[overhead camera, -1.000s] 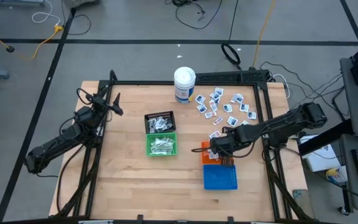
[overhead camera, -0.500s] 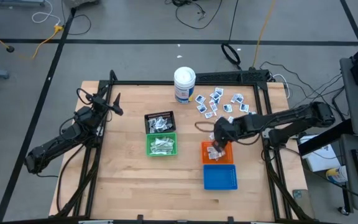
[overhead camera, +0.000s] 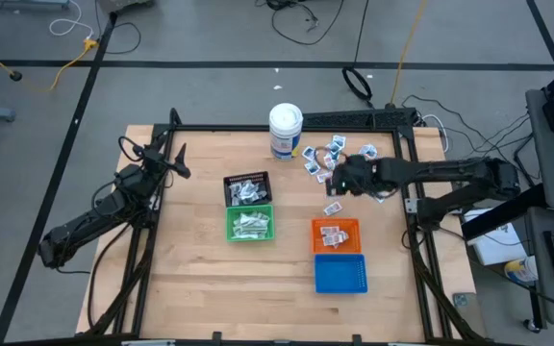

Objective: Pick & Place First Aid Supplies
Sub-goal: Put the orange pad into the orange bin

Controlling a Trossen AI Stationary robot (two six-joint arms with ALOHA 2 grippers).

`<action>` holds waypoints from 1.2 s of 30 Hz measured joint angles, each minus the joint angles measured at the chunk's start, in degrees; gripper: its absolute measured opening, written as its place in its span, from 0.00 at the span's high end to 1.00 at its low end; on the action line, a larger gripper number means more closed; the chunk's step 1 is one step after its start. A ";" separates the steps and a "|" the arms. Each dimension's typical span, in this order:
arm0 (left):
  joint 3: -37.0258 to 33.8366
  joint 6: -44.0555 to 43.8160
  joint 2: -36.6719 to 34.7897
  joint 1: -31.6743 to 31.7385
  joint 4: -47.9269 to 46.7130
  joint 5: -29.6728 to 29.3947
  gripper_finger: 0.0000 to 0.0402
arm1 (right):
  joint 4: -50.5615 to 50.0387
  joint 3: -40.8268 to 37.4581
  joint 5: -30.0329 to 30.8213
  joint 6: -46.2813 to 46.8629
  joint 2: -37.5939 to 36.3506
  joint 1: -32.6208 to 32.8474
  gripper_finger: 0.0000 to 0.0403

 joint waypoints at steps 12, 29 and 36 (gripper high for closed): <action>0.00 0.01 -0.01 0.01 0.01 0.00 0.18 | 0.68 -0.02 1.50 -9.10 -0.17 -22.73 0.50; -0.01 0.01 -0.01 0.01 0.01 0.00 0.23 | 7.98 -0.02 -0.70 -5.00 7.86 -38.51 0.50; 0.00 0.01 -0.01 0.01 0.01 0.00 0.20 | 12.18 -0.02 -1.22 -2.80 15.07 -38.91 0.50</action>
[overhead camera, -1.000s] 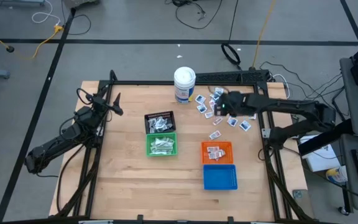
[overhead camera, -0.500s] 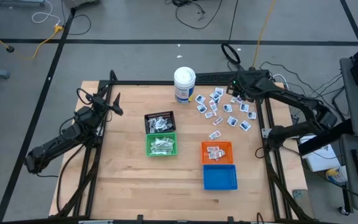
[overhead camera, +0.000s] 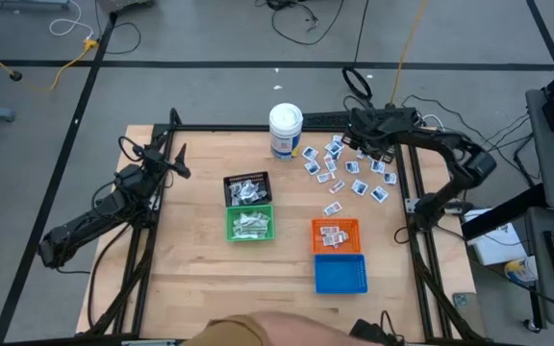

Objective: Pick & Place First Aid Supplies
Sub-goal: Put the orange pad into the orange bin

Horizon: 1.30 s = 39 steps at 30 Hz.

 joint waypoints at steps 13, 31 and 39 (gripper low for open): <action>0.00 0.00 0.01 0.00 -0.01 -0.14 0.21 | 5.13 0.09 -3.70 1.73 8.17 -1.01 0.50; 0.00 0.30 0.00 0.00 -0.02 -1.68 0.20 | 2.79 0.50 -5.13 -6.07 7.68 -0.78 0.98; 0.00 0.20 0.00 -0.02 0.00 -1.68 0.19 | -3.39 6.32 -4.32 -16.95 4.32 0.60 0.99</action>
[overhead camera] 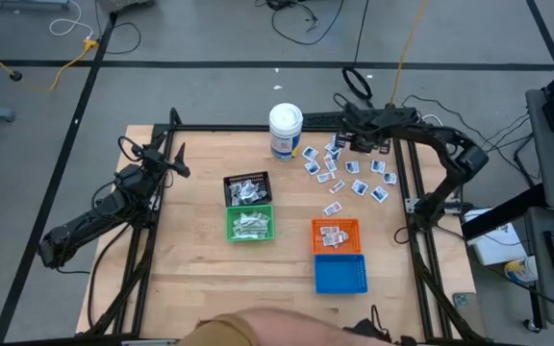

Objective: Pick & Place First Aid Supplies
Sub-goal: Put the orange pad into the orange bin

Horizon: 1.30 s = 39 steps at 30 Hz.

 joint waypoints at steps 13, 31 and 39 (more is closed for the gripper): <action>-0.02 0.00 0.01 0.02 -0.01 -0.02 0.24 | -11.06 4.30 -4.38 -22.83 -4.87 4.10 1.00; 0.00 0.00 0.00 0.00 -0.02 -0.02 0.20 | -17.51 4.34 -8.69 -42.61 -5.29 26.31 1.00; 0.00 0.00 0.00 0.00 0.00 -0.02 0.24 | -20.13 4.34 -8.74 -38.59 -6.04 41.50 1.00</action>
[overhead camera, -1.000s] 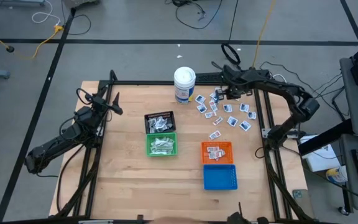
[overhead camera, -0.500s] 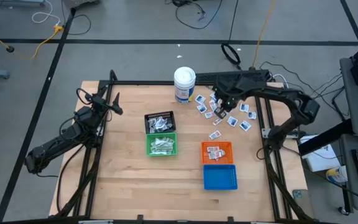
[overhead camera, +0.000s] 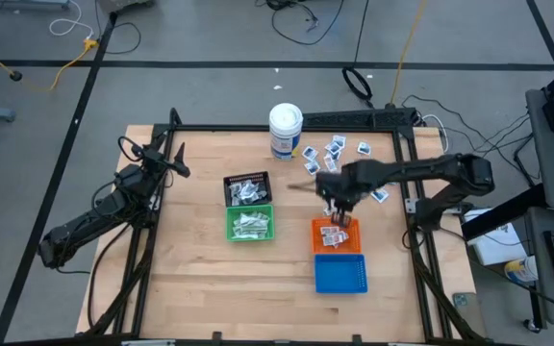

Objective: Pick & Place First Aid Supplies
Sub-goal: Put the orange pad into the orange bin

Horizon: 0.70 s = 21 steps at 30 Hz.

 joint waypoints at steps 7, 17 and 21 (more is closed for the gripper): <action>-0.01 0.00 0.00 0.02 -0.01 0.00 0.21 | 0.08 0.07 -2.53 2.59 -0.05 11.47 1.00; -0.01 0.00 0.00 0.02 -0.01 0.00 0.18 | 3.97 -1.69 -1.15 4.82 -0.02 18.13 1.00; 0.00 0.00 0.00 0.00 0.00 0.00 0.20 | 6.07 -3.50 -0.56 4.62 0.45 18.36 1.00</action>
